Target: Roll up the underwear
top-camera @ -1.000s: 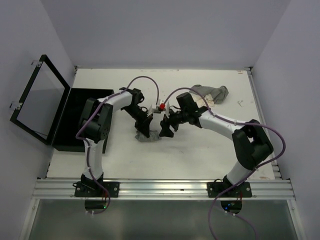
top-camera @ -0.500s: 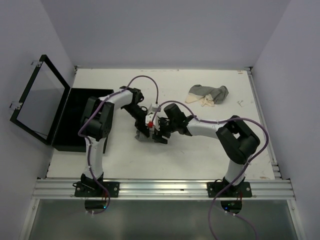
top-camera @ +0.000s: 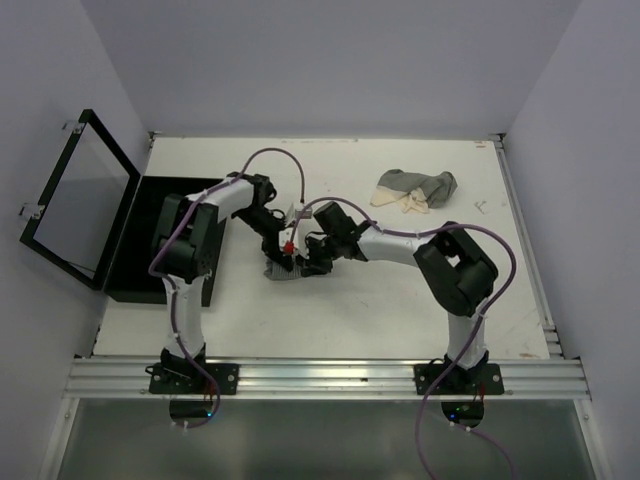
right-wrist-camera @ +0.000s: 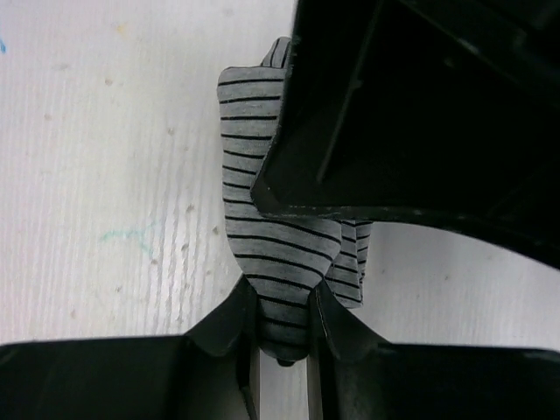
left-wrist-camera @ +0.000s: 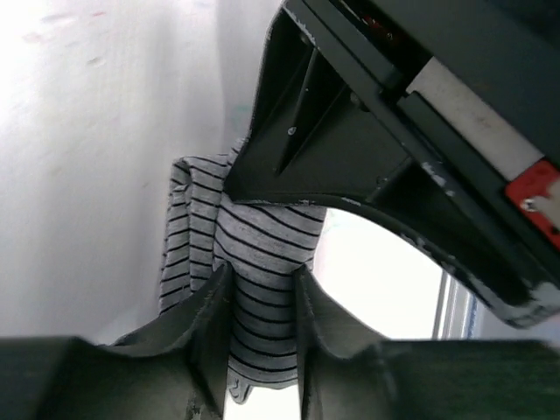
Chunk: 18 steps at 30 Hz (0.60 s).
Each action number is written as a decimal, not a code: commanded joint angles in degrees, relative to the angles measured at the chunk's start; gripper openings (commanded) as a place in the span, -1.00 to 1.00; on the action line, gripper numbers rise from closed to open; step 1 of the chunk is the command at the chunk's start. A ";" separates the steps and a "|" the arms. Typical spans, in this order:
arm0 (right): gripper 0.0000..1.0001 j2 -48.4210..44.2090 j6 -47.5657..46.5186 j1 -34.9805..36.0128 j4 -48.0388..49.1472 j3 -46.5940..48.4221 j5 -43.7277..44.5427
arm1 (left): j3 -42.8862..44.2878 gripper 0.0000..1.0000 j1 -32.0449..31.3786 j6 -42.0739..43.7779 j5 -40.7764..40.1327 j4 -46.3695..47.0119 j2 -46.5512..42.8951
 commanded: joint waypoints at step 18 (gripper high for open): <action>-1.00 21.08 12.56 -1.25 -30.39 20.26 -13.53 | -46.22 0.18 4.60 16.32 -20.72 35.00 -63.33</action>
